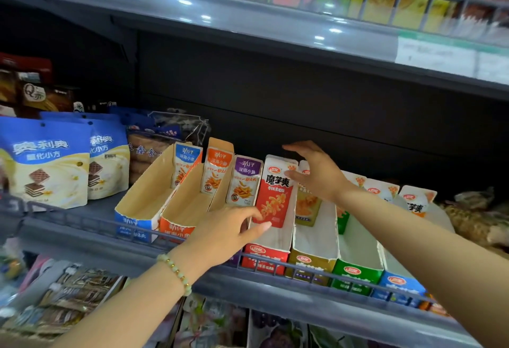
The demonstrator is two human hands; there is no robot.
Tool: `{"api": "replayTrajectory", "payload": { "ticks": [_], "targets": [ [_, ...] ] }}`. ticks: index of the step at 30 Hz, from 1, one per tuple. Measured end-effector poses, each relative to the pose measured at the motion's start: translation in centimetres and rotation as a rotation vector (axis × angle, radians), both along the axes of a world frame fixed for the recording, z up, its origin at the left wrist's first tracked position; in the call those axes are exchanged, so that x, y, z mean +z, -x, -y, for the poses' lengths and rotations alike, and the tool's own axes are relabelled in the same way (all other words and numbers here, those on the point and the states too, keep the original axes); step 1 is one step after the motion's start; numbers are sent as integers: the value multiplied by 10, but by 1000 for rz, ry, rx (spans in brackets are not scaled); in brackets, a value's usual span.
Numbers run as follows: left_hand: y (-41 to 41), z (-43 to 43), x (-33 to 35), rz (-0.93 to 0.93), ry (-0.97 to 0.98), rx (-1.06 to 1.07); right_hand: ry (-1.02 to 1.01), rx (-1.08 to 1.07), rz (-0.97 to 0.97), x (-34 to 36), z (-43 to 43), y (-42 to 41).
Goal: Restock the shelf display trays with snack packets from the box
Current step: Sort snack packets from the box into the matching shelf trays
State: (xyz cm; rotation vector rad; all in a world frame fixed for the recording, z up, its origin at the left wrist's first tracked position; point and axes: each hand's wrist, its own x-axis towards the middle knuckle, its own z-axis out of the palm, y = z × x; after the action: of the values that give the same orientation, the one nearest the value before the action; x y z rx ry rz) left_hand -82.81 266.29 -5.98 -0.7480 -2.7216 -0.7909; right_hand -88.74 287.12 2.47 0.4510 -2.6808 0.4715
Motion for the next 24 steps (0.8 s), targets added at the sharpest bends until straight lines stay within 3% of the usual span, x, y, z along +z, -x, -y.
{"api": "replayTrajectory", "payload": {
  "ticks": [8, 17, 24],
  "targets": [
    [-75, 4, -4, -14, -28, 21, 203, 102, 192, -17, -33, -110],
    [-169, -18, -92, 195, 125, -143, 478, 54, 516, -156, -88, -255],
    [-185, -45, -165, 548, 329, -245, 287, -231, 934, -253, -109, -287]
  ]
}}
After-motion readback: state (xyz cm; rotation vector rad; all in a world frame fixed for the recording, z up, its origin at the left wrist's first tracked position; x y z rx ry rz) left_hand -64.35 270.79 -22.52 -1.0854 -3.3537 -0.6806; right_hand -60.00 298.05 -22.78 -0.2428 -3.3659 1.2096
